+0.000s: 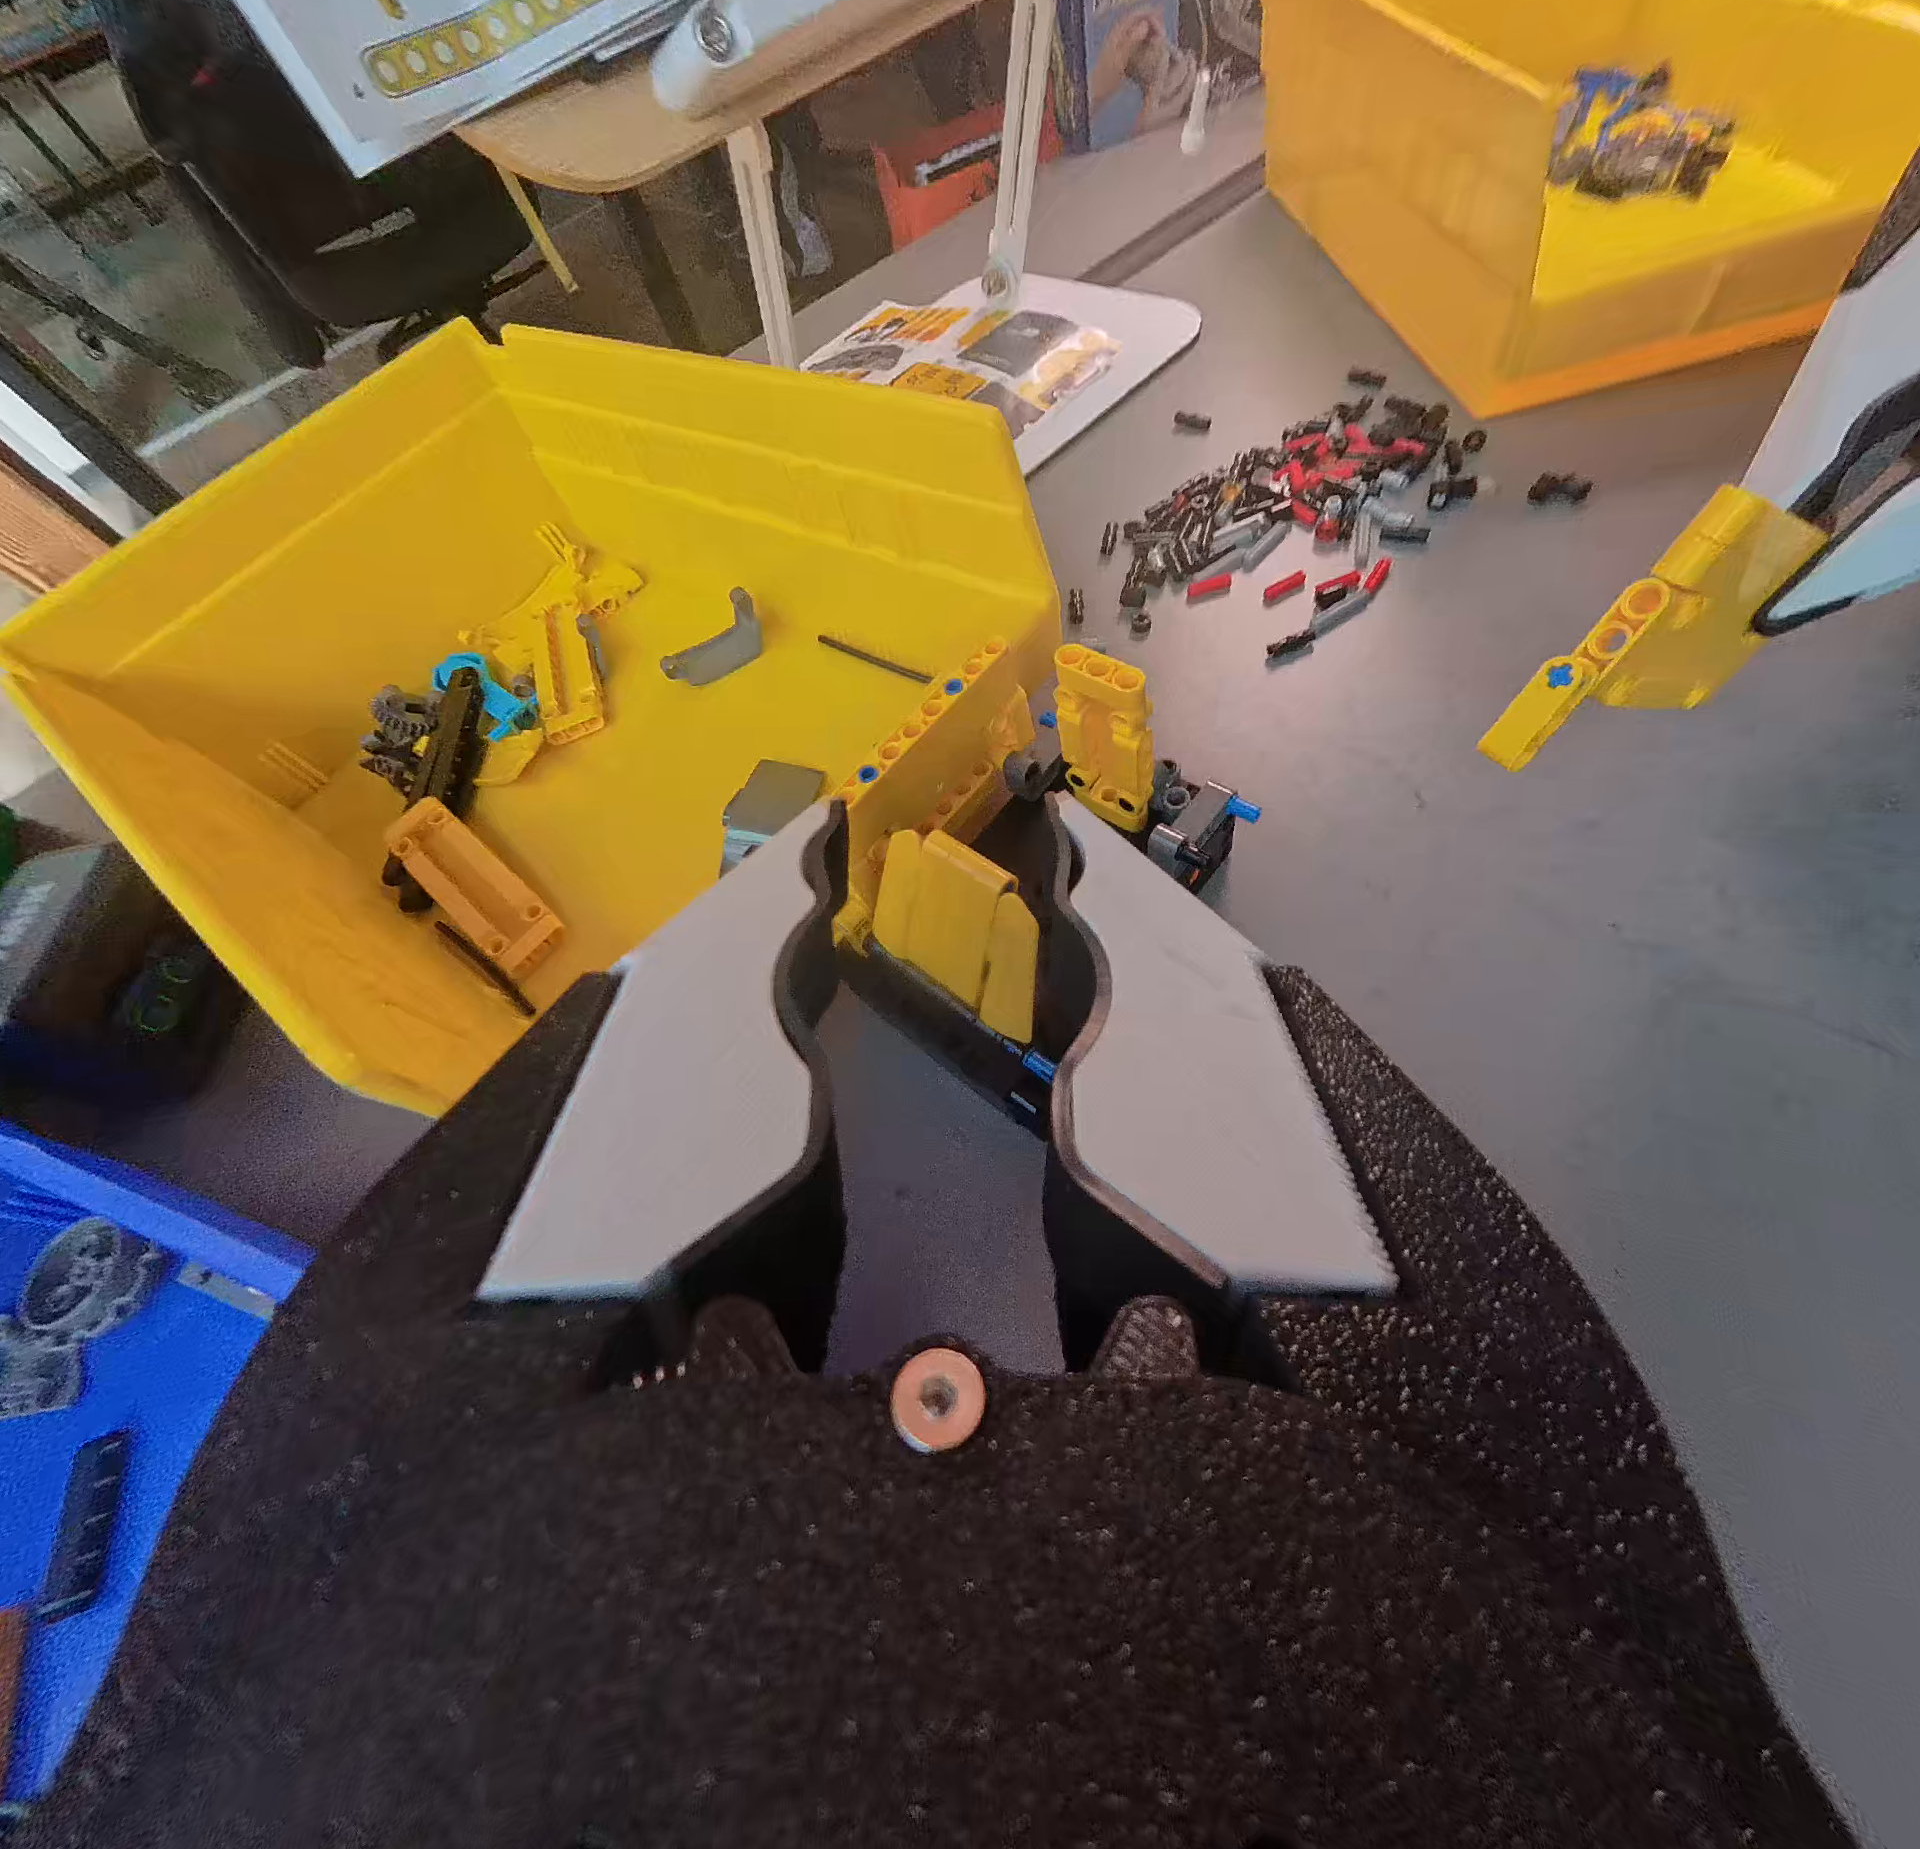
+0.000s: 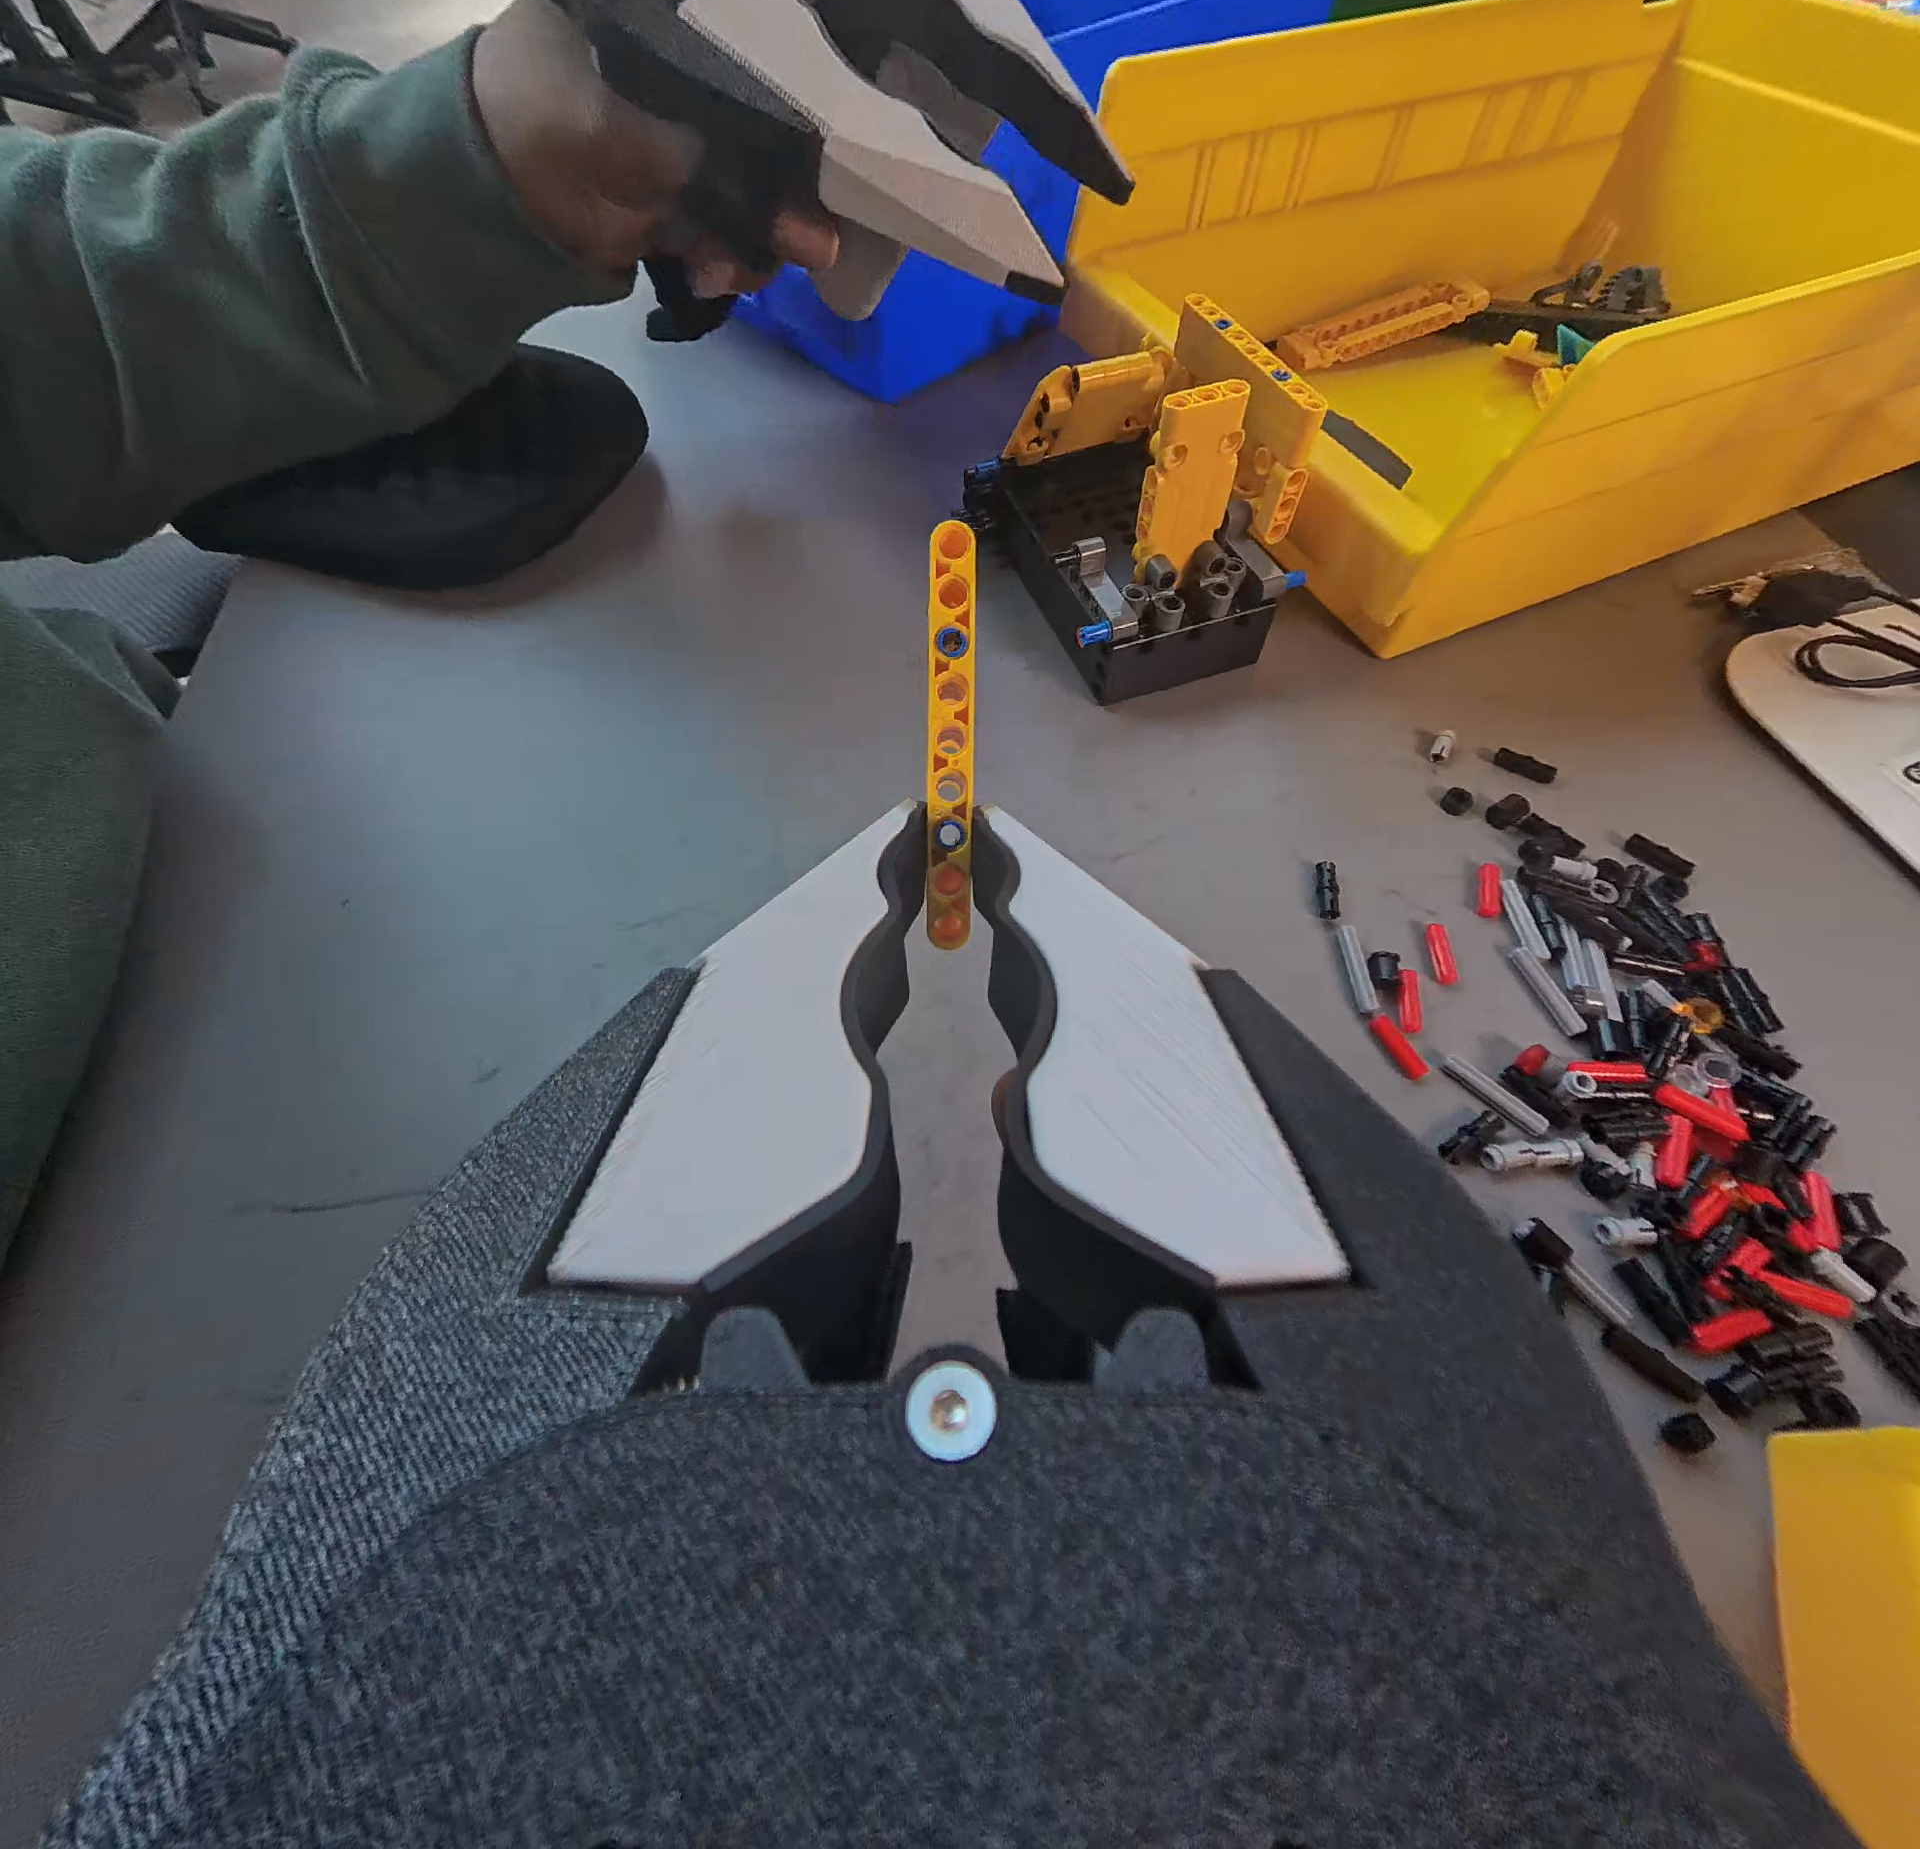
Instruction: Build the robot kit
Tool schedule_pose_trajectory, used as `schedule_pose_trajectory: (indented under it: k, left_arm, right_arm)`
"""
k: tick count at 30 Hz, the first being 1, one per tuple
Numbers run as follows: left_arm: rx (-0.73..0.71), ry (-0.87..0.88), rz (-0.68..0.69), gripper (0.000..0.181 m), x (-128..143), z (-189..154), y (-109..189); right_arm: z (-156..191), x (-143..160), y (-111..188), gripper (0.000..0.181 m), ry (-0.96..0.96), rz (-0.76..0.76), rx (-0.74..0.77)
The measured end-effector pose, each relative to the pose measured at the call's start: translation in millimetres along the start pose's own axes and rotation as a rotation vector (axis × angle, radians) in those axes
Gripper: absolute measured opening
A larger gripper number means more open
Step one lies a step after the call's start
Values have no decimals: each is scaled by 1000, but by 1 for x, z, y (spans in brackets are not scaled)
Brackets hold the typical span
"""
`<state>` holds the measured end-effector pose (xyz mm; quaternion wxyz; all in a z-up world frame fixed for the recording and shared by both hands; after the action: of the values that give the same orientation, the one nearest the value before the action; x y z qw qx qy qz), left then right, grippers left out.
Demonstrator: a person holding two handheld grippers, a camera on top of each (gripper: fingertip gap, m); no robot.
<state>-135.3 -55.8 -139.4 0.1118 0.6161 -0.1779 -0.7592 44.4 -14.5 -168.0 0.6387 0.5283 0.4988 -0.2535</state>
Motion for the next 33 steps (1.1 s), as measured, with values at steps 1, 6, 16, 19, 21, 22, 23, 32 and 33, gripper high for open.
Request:
schedule_pose_trajectory:
  k: [1,6,16,19,21,22,23,32,33]
  left_arm:
    - [-24,-54,14,35,1,-5,-2]
    - [-115,-87,209,39,28,-9,-22]
    - [18,283,189,26,39,-8,-34]
    - [185,514,130,24,34,-21,-34]
    - [235,568,136,19,36,-27,-37]
    - [253,572,146,16,39,-32,-39]
    - [275,571,151,15,39,-36,-40]
    - [250,392,93,30,23,-37,-28]
    - [241,381,81,30,21,-35,-26]
  right_arm:
    - [1,1,-1,7,-2,3,-6]
    - [6,1,-5,7,14,6,-15]
    - [14,4,-6,6,1,37,-46]
    - [15,12,-6,7,-36,85,-83]
    - [15,24,-8,7,-31,141,-97]
    - [13,28,-9,7,-16,157,-83]
    - [14,30,-10,7,-13,170,-90]
    - [16,30,-13,7,-7,164,-99]
    - [16,28,-13,7,-6,155,-102]
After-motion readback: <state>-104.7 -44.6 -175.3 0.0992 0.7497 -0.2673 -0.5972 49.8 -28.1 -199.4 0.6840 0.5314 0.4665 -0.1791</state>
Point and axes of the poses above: each gripper's, where its closed fingertips meet, y back along the fingers, x out of its underside, z = x × y across the jaws, the point moved 2 cm from there along y, back along the fingers, and after that the axes turned 4 degrees about y, right-handed, at the moved point
